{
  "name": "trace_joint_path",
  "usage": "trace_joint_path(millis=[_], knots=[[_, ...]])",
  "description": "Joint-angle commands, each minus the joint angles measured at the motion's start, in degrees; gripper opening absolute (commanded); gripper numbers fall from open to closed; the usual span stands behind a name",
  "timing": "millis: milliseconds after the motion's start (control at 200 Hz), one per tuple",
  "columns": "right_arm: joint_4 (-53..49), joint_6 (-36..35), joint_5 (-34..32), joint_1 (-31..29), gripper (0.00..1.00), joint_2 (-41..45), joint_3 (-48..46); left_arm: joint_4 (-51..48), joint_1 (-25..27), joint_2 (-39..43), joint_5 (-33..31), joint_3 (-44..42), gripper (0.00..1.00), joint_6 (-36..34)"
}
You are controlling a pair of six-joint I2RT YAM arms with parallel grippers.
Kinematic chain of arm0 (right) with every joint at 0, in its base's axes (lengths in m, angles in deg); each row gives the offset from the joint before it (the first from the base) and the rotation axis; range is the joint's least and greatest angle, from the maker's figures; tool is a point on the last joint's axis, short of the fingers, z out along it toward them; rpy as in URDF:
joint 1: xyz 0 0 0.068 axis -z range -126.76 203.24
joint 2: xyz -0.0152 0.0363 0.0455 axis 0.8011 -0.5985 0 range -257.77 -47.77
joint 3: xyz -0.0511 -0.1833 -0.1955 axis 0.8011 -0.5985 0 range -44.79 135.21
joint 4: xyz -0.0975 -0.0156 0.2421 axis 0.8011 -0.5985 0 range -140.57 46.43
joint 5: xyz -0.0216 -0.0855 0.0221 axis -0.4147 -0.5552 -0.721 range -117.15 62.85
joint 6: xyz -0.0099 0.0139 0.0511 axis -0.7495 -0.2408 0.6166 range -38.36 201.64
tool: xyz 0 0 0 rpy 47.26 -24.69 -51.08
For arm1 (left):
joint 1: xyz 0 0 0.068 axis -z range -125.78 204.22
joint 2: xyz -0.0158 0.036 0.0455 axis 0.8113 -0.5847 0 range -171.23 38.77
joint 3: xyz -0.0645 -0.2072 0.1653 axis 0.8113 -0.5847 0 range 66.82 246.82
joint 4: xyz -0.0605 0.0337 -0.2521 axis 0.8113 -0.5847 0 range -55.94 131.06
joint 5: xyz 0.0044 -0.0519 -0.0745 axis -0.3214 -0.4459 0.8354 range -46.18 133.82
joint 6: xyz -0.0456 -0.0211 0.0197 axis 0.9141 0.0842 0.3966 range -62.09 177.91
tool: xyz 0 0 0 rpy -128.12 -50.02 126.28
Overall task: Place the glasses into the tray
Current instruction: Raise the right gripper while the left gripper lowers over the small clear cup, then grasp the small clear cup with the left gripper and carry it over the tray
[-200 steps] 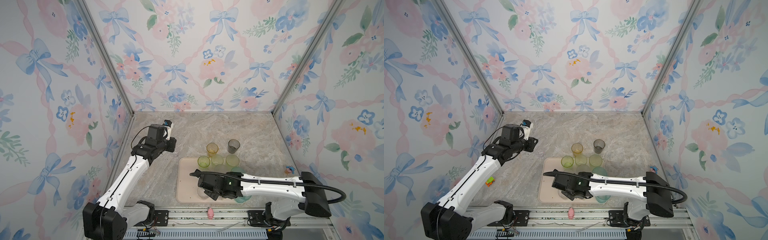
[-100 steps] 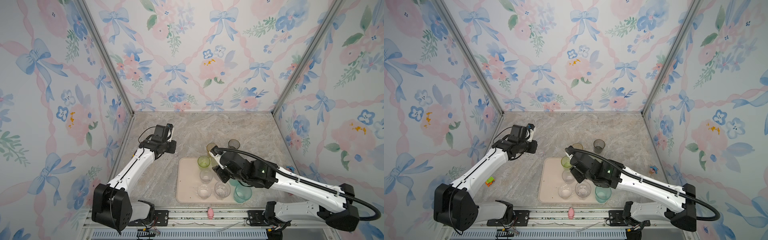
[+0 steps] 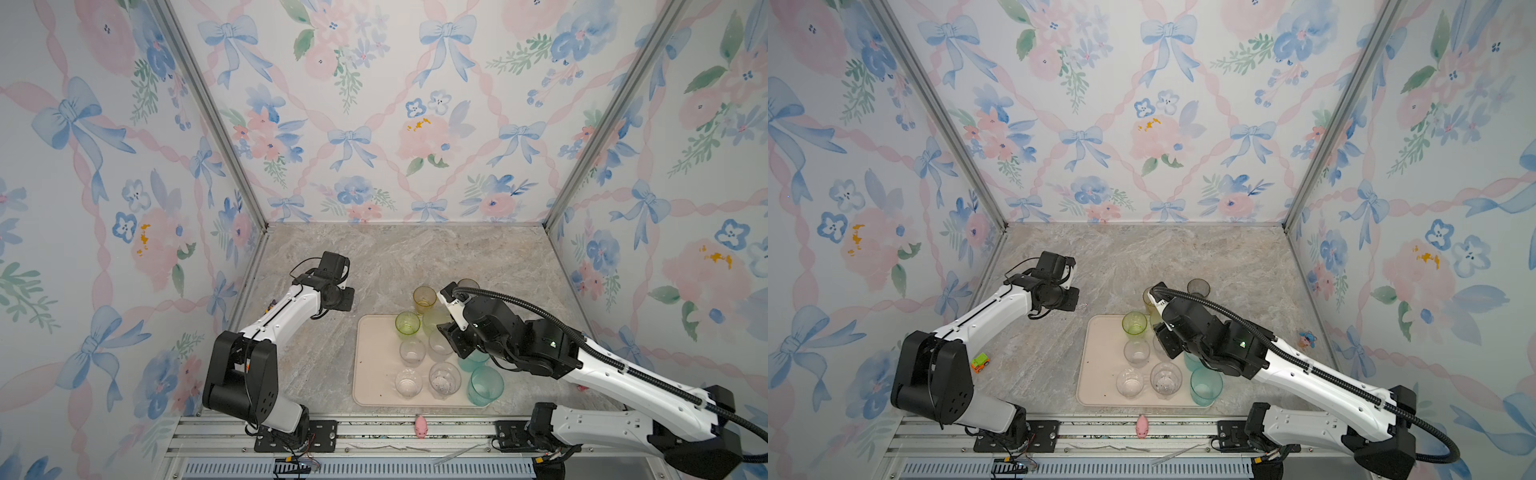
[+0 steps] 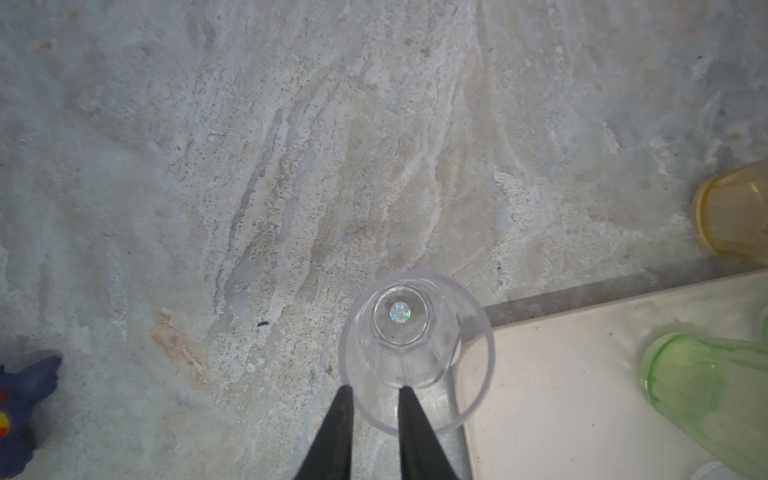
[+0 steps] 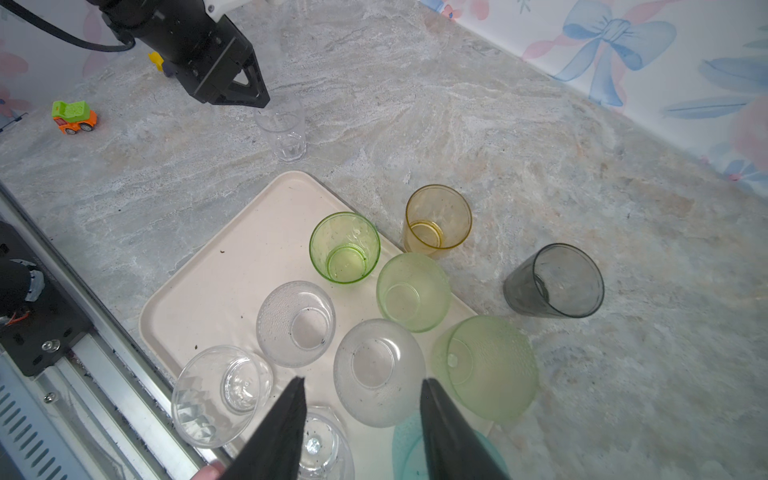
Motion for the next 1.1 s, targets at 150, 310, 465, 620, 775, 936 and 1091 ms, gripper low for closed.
trace_joint_path(millis=[150,310,465,620,775,936,1091], knots=[[1.43,-1.23,2.87,2.83,0.48,1.22,-1.85,-1.21,-0.49,-3.24,-2.1,2.61,0.22,0.05],[1.96,-1.45,4.47,3.81,0.48,0.94,-2.48,-1.21,-0.7,-4.83,-2.54,3.38,0.21,-0.1],[2.4,-1.7,5.3,4.68,0.48,0.27,-2.71,-1.21,-0.74,-6.08,-2.24,4.11,0.2,-0.36],[2.67,-1.98,5.96,5.4,0.48,-0.13,-2.64,-1.21,-0.79,-7.56,-1.99,4.81,0.16,-0.58],[2.84,-2.06,6.16,5.83,0.48,-0.43,-2.96,-1.22,-0.83,-8.64,-1.87,5.58,0.06,-0.75],[3.36,-2.06,6.16,6.1,0.48,-0.34,-3.44,-1.21,-0.79,-9.39,-1.57,6.16,0.04,-1.33],[3.11,-2.05,5.85,6.64,0.48,-0.21,-3.57,-1.47,-0.82,-8.57,-0.84,6.64,0.03,-1.73]])
